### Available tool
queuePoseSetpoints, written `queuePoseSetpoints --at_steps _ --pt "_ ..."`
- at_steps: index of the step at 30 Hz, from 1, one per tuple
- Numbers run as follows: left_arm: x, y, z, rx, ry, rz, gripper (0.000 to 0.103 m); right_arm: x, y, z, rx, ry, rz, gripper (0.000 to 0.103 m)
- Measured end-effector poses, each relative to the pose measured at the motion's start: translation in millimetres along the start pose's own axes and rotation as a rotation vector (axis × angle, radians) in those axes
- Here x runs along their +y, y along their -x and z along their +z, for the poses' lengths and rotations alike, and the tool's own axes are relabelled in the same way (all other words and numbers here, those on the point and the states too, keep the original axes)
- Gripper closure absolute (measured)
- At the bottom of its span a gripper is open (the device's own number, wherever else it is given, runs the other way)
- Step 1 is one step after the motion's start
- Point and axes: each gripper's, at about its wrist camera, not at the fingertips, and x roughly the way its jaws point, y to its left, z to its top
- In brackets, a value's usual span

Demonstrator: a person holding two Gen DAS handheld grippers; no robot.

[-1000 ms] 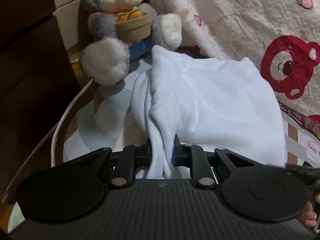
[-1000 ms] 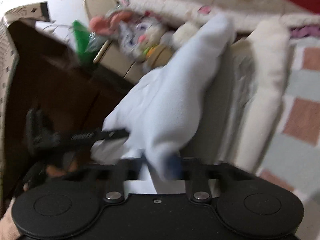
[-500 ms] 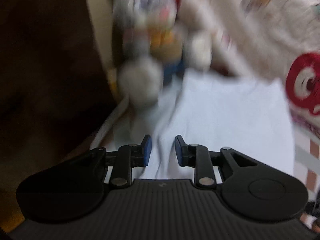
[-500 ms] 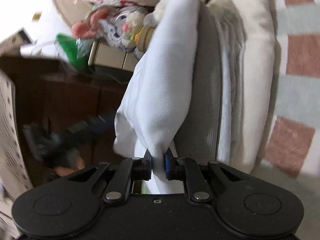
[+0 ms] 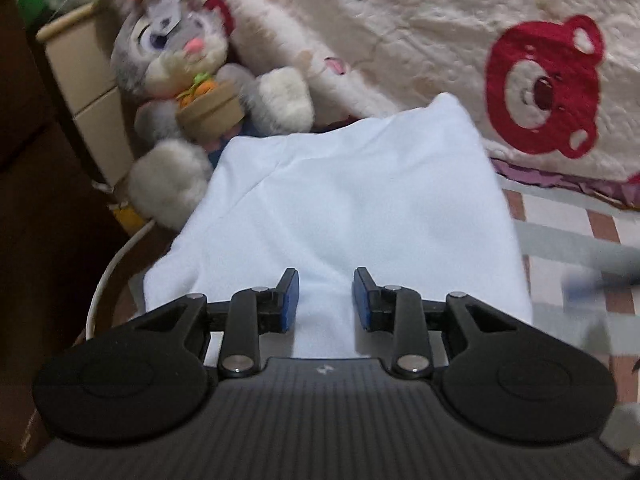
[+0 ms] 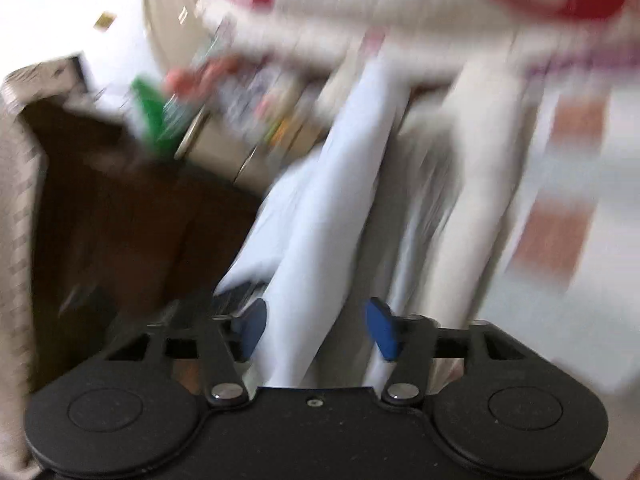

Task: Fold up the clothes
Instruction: 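Lower the T-shirt onto the folded clothes stack and open both grippers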

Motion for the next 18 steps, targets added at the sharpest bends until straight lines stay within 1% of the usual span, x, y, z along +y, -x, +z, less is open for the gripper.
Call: queuePoseSetpoints --at_steps 2,4,5,6,8,9,10,11,13,14,16,18 --pt "-3.0 -0.4 -1.3 -0.003 -0.007 0.005 0.074 0.1 -15.1 23.9 -0.065 0.022 -0.04 0.04" --pt "3.3 -2.8 -1.5 -0.001 0.036 -0.016 0.074 0.1 -30.7 42.4 -0.139 0.04 -0.076 0.04" --pt "7.0 -4.1 -1.7 0.001 0.061 -0.028 0.074 0.2 -38.5 48.6 -0.183 0.047 -0.091 0.035" --pt "10.5 -4.6 -2.9 -0.002 0.084 -0.038 0.074 0.2 -46.4 54.8 -0.227 0.053 -0.107 0.035" --pt "11.9 -3.6 -5.8 -0.014 0.089 -0.043 0.074 -2.7 -79.8 67.6 -0.137 0.037 -0.12 0.035" --pt "10.9 -1.2 -7.8 -0.024 0.085 -0.04 0.074 -4.2 -96.8 74.0 -0.089 0.028 -0.126 0.04" --pt "9.5 1.8 -9.9 -0.036 0.081 -0.035 0.074 -0.3 -100.7 71.4 -0.095 0.068 -0.159 0.067" --pt "8.1 4.7 -12.0 -0.047 0.076 -0.03 0.074 3.4 -96.2 70.6 -0.119 0.108 -0.162 0.079" --pt "8.6 13.1 -23.6 -0.082 0.117 -0.075 0.076 10.7 -86.1 69.4 -0.168 0.185 -0.162 0.085" --pt "9.0 17.5 -29.8 -0.1 0.14 -0.1 0.076 10.7 -86.2 68.1 -0.183 0.196 -0.191 0.085" --pt "2.3 17.6 -45.6 -0.091 0.125 -0.087 0.076 8.3 -87.7 66.6 -0.197 0.199 -0.238 0.085" --pt "-3.8 17.2 -61.1 -0.078 0.108 -0.065 0.076 6.4 -85.6 61.9 -0.191 0.221 -0.233 0.085"
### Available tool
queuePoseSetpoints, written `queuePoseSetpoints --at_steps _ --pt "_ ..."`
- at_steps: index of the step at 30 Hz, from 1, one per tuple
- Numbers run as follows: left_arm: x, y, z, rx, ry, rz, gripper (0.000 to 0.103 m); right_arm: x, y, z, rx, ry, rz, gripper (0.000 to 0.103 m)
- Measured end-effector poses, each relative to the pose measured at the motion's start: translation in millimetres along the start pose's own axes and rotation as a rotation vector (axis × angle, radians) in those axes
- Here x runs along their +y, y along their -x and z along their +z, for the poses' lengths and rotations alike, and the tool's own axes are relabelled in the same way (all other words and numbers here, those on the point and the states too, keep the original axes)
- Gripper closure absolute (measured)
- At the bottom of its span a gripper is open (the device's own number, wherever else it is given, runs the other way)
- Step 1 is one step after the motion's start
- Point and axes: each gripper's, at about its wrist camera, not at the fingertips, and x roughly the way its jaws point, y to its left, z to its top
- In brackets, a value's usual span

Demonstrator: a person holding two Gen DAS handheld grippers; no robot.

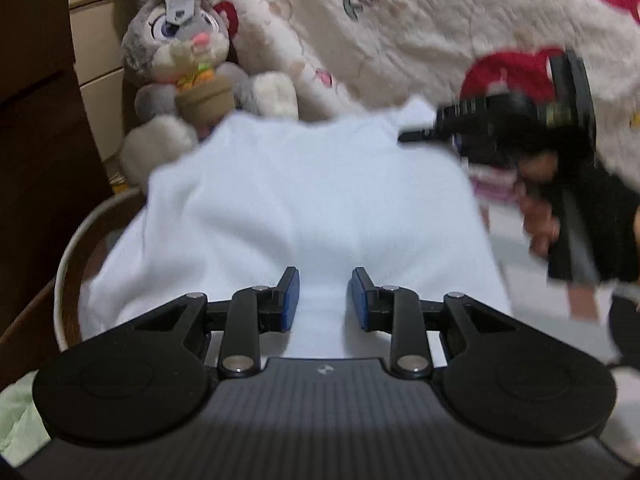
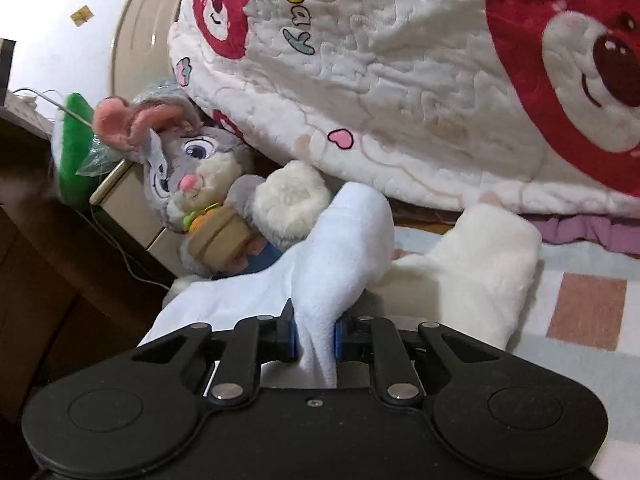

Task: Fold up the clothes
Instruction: 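Lower the T-shirt onto the folded clothes stack and open both grippers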

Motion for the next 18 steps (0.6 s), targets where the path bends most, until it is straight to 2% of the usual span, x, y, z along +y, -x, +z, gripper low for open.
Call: queuePoseSetpoints --at_steps 3,6,8,9,10,11,13,14,16,18 --pt "7.5 3.8 -6.9 0.027 0.055 -0.022 0.076 5.8 1.3 -1.7 -0.006 0.059 -0.007 0.085" --pt "19.1 4.8 -1.1 0.107 0.121 -0.058 0.076 10.2 5.5 -1.7 -0.009 0.12 -0.044 0.085" --pt "23.5 9.5 7.7 0.168 0.125 -0.062 0.075 18.5 1.4 -0.1 -0.013 0.173 -0.091 0.08" --pt "23.3 15.5 13.5 0.158 0.105 -0.059 0.074 24.7 1.1 -1.5 -0.027 0.224 -0.139 0.077" --pt "22.5 22.3 19.5 0.138 0.079 -0.055 0.074 31.1 0.9 -3.0 -0.042 0.277 -0.188 0.065" --pt "21.7 29.1 25.5 0.117 0.054 -0.051 0.072 37.7 3.8 -5.2 -0.066 0.332 -0.231 0.061" --pt "24.6 30.1 38.7 0.067 0.06 -0.043 0.066 44.1 17.1 -8.6 -0.126 0.359 -0.257 0.057" --pt "26.3 29.8 45.3 0.041 0.066 -0.038 0.063 45.4 25.8 -9.2 -0.157 0.343 -0.257 0.057" --pt "29.6 29.4 58.6 -0.01 0.078 -0.03 0.063 48.2 51.8 -13.1 -0.234 0.315 -0.2 0.057" --pt "39.7 8.6 66.4 0.02 0.144 0.0 0.063 54.6 71.4 -19.3 -0.25 0.351 -0.131 0.057"
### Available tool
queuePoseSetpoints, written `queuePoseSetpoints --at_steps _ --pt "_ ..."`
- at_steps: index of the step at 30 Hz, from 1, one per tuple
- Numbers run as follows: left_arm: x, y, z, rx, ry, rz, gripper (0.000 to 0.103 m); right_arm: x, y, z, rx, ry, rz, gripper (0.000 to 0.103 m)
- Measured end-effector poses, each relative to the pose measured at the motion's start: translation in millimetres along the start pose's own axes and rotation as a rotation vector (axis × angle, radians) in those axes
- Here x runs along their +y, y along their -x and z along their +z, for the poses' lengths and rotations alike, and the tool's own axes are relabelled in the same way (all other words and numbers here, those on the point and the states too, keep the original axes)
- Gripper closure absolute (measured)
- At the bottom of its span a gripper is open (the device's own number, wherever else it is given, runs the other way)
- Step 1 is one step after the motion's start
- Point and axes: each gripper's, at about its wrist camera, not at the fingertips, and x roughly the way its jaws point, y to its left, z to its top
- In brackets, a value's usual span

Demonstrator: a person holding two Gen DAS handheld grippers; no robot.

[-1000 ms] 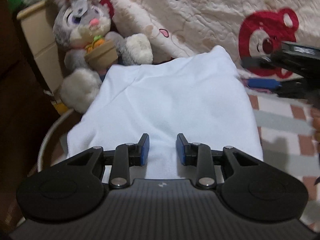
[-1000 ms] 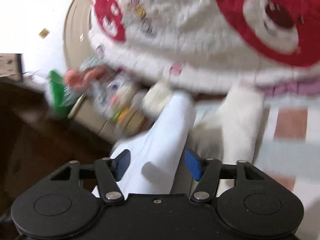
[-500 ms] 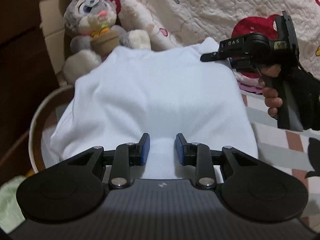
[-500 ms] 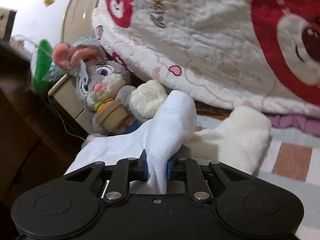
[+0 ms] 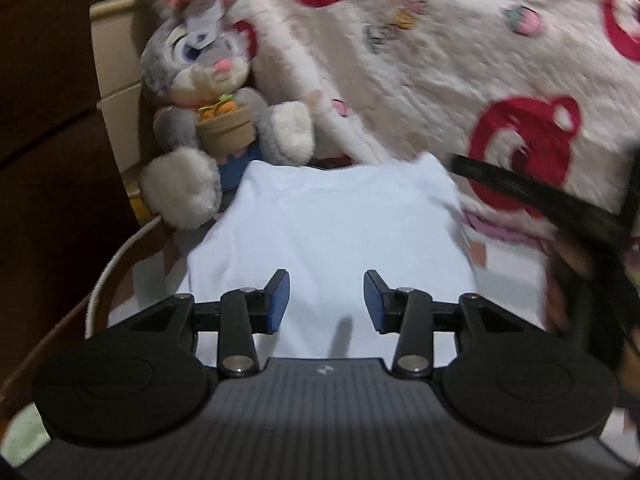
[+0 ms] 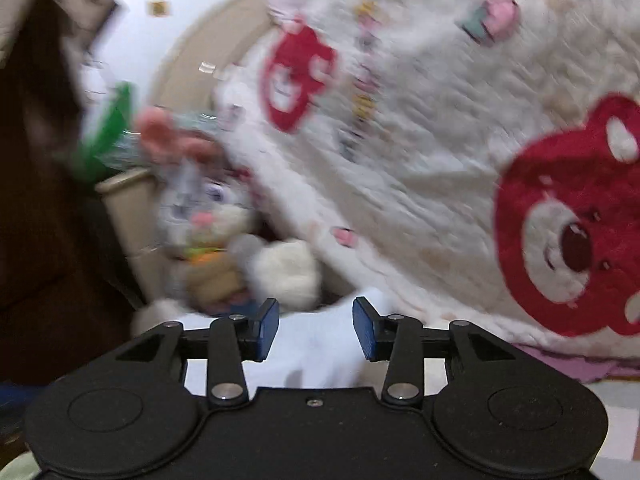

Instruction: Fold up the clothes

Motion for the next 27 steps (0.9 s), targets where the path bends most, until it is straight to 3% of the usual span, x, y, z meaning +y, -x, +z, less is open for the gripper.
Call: queuePoseSetpoints --at_steps 3,8,12,14,19,22,27 --pt "9.4 -26.4 -4.3 0.081 0.068 0.054 0.062 13.1 28.0 -8.8 0.012 0.11 0.142 0.058" --pt "14.2 -9.9 -27.8 0.03 0.131 0.089 0.057 27.8 64.6 -50.1 0.08 0.296 0.232 0.057" --pt "19.5 8.9 -60.5 -0.031 0.175 0.164 0.049 22.2 78.3 -78.0 0.19 0.177 0.356 0.058" --pt "21.0 11.5 -76.9 0.0 0.191 0.166 0.049 19.0 82.2 -90.2 0.263 0.102 0.431 0.073" --pt "6.9 24.2 -104.8 0.063 0.124 0.231 0.047 23.1 103.0 -104.9 0.369 0.175 0.569 0.075" --pt "-13.6 36.6 -113.7 0.088 0.067 0.238 0.047 6.4 119.1 -98.0 0.365 0.111 0.613 0.075" --pt "-68.2 64.4 -112.9 0.054 0.004 0.174 0.03 -28.2 158.0 -79.6 0.285 0.073 0.44 0.068"
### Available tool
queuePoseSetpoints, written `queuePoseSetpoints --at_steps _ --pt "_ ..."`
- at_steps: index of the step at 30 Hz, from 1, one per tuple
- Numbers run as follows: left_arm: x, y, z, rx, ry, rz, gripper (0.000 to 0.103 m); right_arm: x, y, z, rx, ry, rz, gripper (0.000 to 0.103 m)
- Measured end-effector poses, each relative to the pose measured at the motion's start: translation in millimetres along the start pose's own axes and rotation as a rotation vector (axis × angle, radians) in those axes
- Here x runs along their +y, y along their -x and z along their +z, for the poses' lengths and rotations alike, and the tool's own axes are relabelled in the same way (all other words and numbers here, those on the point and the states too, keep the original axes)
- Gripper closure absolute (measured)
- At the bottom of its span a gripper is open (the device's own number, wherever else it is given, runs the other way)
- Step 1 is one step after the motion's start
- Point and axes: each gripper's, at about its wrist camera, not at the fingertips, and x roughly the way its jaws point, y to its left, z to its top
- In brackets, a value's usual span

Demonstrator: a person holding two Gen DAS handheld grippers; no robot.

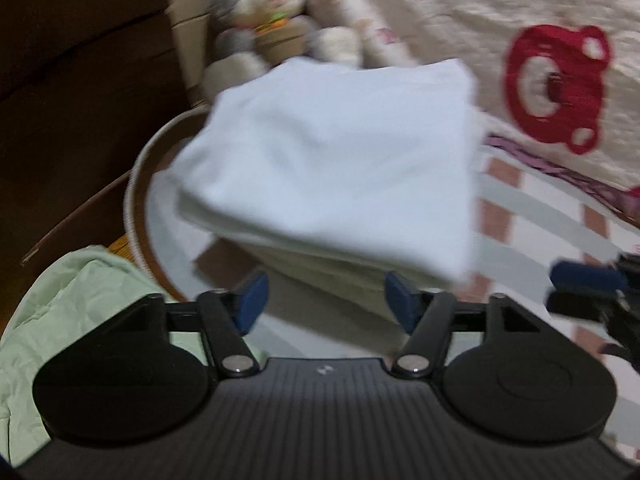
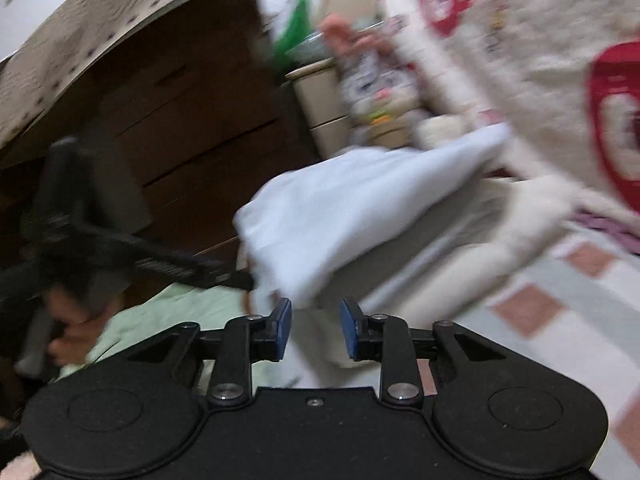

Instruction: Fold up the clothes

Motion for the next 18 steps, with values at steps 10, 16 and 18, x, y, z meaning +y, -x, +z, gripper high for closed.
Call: queuePoseSetpoints --at_steps 10,16,18 --pt "-88.3 49.4 -14.0 -0.012 -0.182 0.129 0.002 -12.1 81.5 -3.2 -0.058 0.006 -0.127 0.034" --pt "-109.6 76.4 -41.0 0.027 -0.13 0.139 0.001 12.0 120.1 -22.2 -0.083 0.036 -0.201 0.03" --pt "-118.7 89.2 -48.9 0.034 -0.129 0.134 0.001 20.2 132.0 -29.1 -0.09 0.04 -0.223 0.029"
